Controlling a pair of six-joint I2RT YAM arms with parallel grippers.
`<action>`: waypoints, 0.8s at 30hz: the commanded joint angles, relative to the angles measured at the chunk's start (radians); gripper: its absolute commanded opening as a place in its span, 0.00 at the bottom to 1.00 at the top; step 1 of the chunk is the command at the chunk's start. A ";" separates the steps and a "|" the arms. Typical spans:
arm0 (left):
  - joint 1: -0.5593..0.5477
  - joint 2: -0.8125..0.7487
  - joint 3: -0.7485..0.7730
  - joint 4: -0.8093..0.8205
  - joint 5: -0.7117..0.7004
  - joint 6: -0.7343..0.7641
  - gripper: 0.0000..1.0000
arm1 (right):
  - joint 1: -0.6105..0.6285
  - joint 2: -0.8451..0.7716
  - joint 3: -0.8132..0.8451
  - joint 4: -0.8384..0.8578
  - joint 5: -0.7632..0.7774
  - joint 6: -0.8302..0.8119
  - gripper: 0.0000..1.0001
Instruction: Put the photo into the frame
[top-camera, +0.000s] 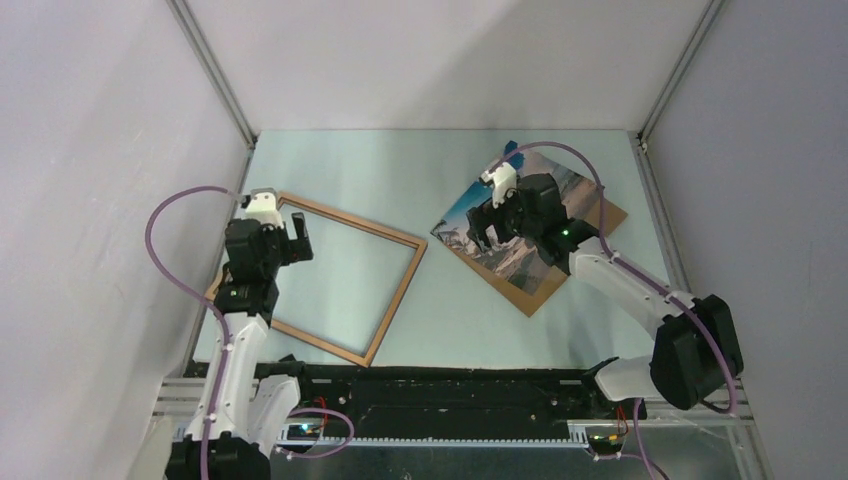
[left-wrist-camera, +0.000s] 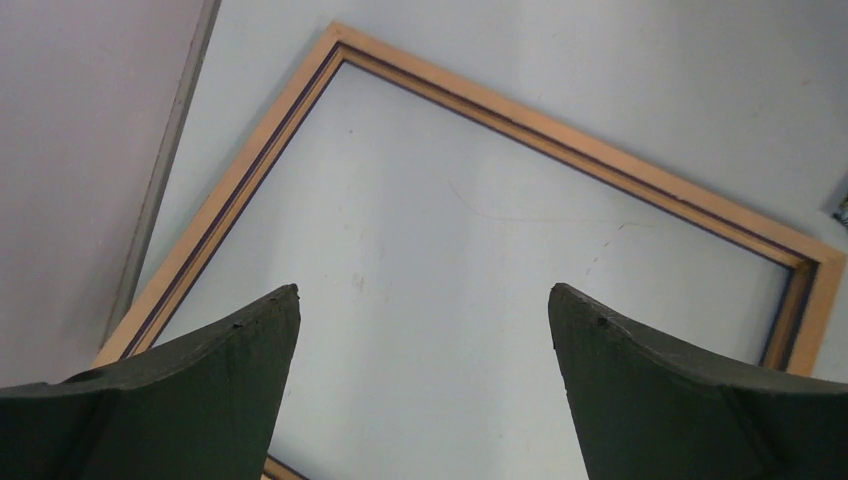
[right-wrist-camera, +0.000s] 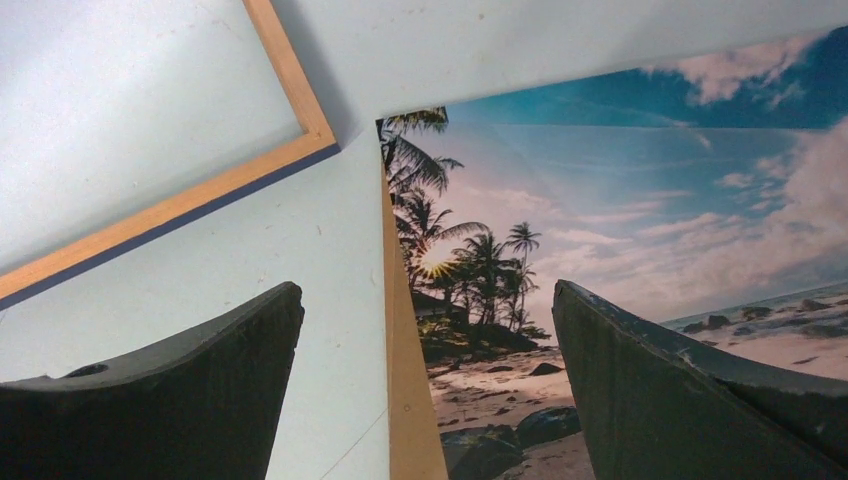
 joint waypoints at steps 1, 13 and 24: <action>-0.004 0.062 0.080 -0.089 -0.096 0.080 0.98 | 0.019 0.029 0.042 0.052 0.025 -0.016 1.00; 0.274 0.197 0.112 -0.428 -0.119 0.361 0.98 | 0.106 0.082 0.044 0.067 0.047 -0.065 1.00; 0.547 0.424 0.159 -0.461 -0.034 0.415 0.96 | 0.170 0.140 0.044 0.057 0.072 -0.073 1.00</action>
